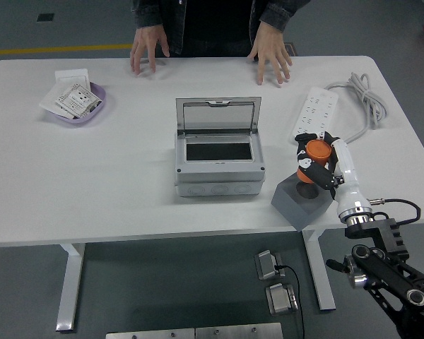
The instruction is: Pick up the cylinder from the cube,place it in the box,flap close box
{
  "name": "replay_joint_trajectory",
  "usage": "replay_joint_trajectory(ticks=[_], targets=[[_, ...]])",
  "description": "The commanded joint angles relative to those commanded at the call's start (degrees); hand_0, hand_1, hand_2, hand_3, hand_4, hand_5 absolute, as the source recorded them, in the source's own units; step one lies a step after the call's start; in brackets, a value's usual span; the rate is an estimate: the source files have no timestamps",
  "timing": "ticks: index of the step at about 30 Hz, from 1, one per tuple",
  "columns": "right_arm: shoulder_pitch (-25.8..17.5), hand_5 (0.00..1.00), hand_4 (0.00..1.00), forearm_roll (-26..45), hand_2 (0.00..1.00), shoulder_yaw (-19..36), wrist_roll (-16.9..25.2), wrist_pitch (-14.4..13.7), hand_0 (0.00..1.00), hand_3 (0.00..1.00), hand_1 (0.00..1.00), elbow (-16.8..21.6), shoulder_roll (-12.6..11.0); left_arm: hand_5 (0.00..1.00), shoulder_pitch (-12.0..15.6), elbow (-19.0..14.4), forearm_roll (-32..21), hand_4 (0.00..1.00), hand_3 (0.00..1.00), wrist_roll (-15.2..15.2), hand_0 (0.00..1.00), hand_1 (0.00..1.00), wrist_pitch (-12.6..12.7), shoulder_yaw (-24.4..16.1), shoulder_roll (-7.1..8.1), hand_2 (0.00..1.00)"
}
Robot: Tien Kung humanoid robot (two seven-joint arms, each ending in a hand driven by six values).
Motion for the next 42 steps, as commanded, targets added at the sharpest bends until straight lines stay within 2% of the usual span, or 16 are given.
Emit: replay_joint_trajectory(ticks=[1, 2, 7, 8, 13, 14, 18, 19, 20, 27, 33, 42], targets=[[0.7, 0.002, 0.121, -0.2, 0.632, -0.5, -0.3, -0.1, 0.764, 0.488, 0.677, 0.2, -0.1, 0.080, 0.0, 0.0, -0.1, 0.610, 0.566, 0.0, 0.615, 0.652, 0.0, 0.0, 0.01, 0.579], [1.3, 0.002, 0.186, -0.3, 0.526, -1.0, -0.6, -0.2, 0.497, 0.389, 0.445, 0.3, -0.2, 0.088, -0.1, 0.0, -0.1, 0.618, 0.567, 0.0, 0.616, 0.656, 0.0, 0.1, 0.03, 0.581], [5.2, 0.002, 0.186, -1.7, 0.526, -3.4, -2.4, -0.7, 0.497, 0.389, 0.445, 0.7, -0.4, 0.088, -0.2, 0.0, -0.3, 0.618, 0.567, -0.1, 0.616, 0.656, 0.2, 0.2, 0.10, 0.581], [6.0, 0.002, 0.108, -2.1, 0.424, -3.8, -2.8, -0.7, 0.078, 0.313, 0.194, 0.6, -0.4, 0.090, -0.2, 0.1, -0.5, 0.620, 0.567, -0.1, 0.617, 0.658, 0.2, 0.3, 0.11, 0.581], [10.2, 0.002, 0.108, -5.0, 0.424, -6.1, -5.5, -0.9, 0.078, 0.313, 0.194, -0.7, 0.3, 0.090, -0.1, 0.1, -1.2, 0.620, 0.567, -0.1, 0.617, 0.658, 0.2, 0.9, 0.14, 0.581], [10.9, 0.002, 0.109, -5.6, 0.397, -6.5, -6.1, -0.9, 0.002, 0.288, 0.089, -1.0, 0.5, 0.097, -0.1, 0.2, -1.3, 0.625, 0.567, -0.1, 0.617, 0.662, 0.2, 1.0, 0.14, 0.584], [14.7, 0.002, 0.109, -9.6, 0.397, -9.0, -9.2, -0.7, 0.002, 0.288, 0.089, -3.4, 1.7, 0.097, -0.1, 0.2, -1.7, 0.625, 0.567, -0.2, 0.617, 0.662, 0.2, 1.3, 0.15, 0.584], [15.9, 0.002, 0.109, -10.8, 0.397, -10.0, -10.1, -0.6, 0.002, 0.288, 0.089, -4.4, 2.1, 0.097, -0.1, 0.2, -1.8, 0.625, 0.567, -0.2, 0.617, 0.662, 0.2, 1.4, 0.17, 0.584], [17.2, 0.002, 0.114, -12.2, 0.390, -11.3, -11.1, -0.6, 0.002, 0.285, 0.042, -5.4, 2.5, 0.103, -0.1, 0.2, -1.9, 0.628, 0.567, -0.2, 0.616, 0.666, 0.2, 1.6, 0.19, 0.585], [25.3, 0.002, 0.118, -20.3, 0.388, -19.7, -16.7, 0.3, 0.002, 0.284, 0.039, -11.1, 4.5, 0.105, -0.3, 0.2, -2.4, 0.627, 0.568, -0.2, 0.617, 0.666, 0.2, 2.0, 0.37, 0.586], [31.6, 0.002, 0.119, -23.4, 0.386, -27.2, -18.4, 1.1, 0.002, 0.283, 0.043, -14.7, 5.7, 0.106, -0.3, 0.2, -3.0, 0.627, 0.567, -0.1, 0.616, 0.666, 0.1, 2.7, 0.38, 0.586], [39.8, 0.002, 0.130, -20.5, 0.387, -38.8, -18.3, 2.0, 0.002, 0.284, 0.046, -22.6, 7.9, 0.108, -0.4, 0.2, -3.3, 0.628, 0.567, -0.1, 0.616, 0.668, 0.1, 3.2, 0.42, 0.588]])
